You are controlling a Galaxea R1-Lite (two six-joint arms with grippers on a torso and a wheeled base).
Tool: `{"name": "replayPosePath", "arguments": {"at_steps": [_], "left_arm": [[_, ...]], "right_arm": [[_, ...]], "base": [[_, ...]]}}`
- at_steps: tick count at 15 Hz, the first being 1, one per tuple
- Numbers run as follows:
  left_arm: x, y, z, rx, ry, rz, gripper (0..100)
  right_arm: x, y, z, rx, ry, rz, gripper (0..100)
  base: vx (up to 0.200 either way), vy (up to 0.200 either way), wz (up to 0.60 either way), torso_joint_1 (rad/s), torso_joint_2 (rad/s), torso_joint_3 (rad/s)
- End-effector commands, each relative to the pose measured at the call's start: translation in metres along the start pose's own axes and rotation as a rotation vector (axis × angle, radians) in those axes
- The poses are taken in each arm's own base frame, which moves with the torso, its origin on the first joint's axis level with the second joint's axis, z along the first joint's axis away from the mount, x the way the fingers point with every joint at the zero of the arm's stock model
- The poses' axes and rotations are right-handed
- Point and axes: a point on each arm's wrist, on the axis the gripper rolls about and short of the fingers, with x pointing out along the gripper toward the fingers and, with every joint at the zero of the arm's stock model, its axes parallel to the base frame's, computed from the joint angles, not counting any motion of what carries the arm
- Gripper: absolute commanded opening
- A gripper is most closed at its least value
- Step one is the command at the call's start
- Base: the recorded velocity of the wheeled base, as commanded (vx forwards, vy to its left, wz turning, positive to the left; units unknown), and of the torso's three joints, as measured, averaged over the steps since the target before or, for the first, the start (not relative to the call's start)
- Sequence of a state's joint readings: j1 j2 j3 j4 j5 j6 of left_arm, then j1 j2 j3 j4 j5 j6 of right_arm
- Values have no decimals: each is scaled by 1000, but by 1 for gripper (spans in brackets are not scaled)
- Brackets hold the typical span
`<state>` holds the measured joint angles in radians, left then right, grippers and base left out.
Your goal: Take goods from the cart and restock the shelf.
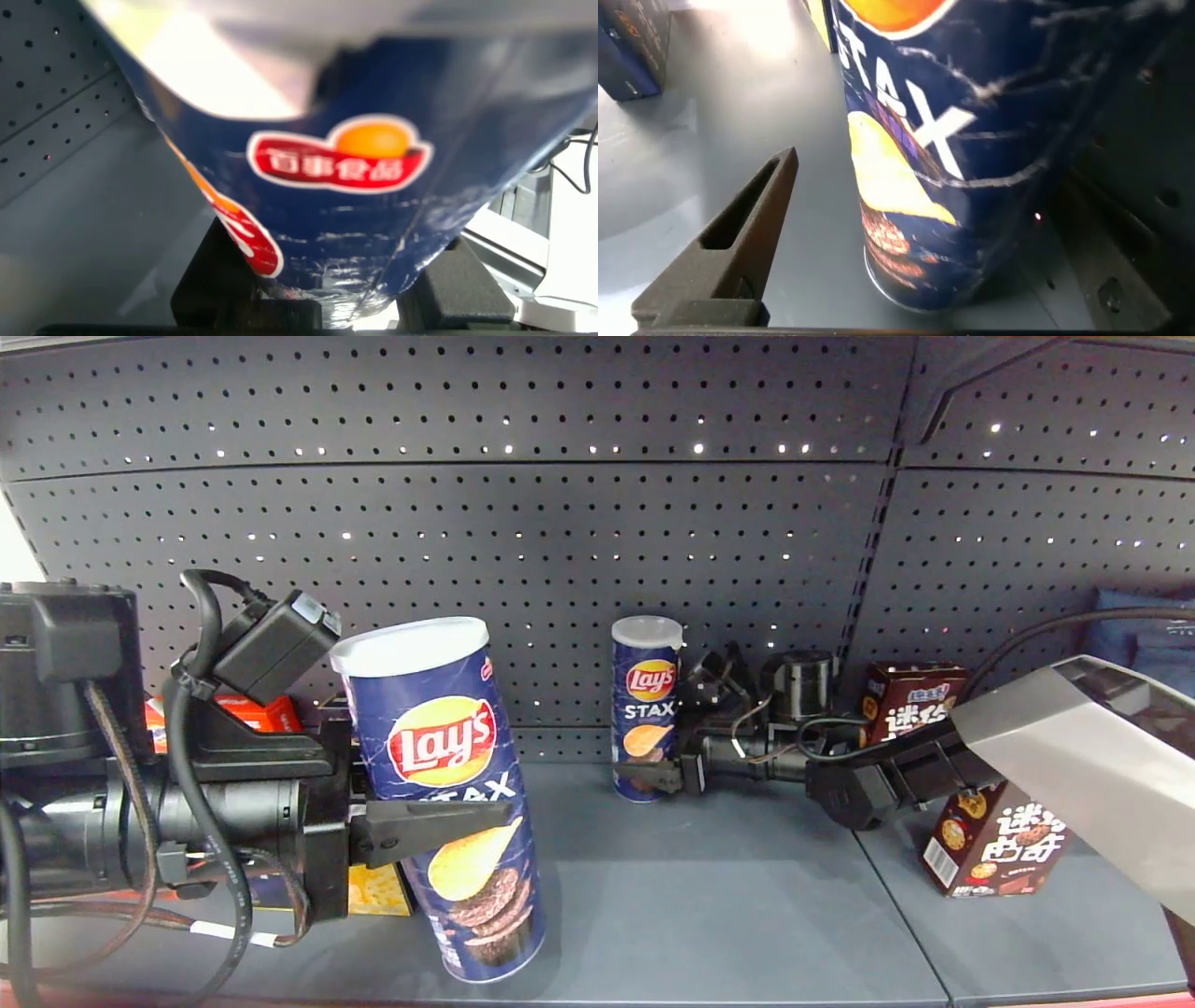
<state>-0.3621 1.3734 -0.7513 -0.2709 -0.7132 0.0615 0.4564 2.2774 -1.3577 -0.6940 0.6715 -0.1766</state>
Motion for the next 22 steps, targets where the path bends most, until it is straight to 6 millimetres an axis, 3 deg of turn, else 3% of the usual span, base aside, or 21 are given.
{"name": "replayPosePath", "arguments": {"at_steps": [1, 5, 6, 14, 17, 22], "left_arm": [[0, 0, -1, -1, 1, 0, 0], [0, 0, 1, 2, -2, 2, 0], [0, 0, 0, 1, -1, 2, 0], [-1, -1, -2, -3, 4, 1, 0], [-1, -1, -2, -2, 2, 1, 0], [-1, -1, 0, 4, -2, 0, 0]], "right_arm": [[3, -2, -3, 2, 3, -3, 100], [10, -2, -8, 2, 2, 6, 100], [10, -2, -8, 6, 8, -2, 0], [2, 10, 7, -6, -6, 7, 0], [-10, 22, 15, -3, 3, -1, 0], [-33, 58, 25, 4, 28, -23, 0]], "base": [[0, 0, 0, 0, 0, 0], [0, 0, 0, 0, 0, 0], [0, 0, 0, 0, 0, 0], [0, 0, 0, 0, 0, 0], [0, 0, 0, 0, 0, 0], [0, 0, 0, 0, 0, 0]]}}
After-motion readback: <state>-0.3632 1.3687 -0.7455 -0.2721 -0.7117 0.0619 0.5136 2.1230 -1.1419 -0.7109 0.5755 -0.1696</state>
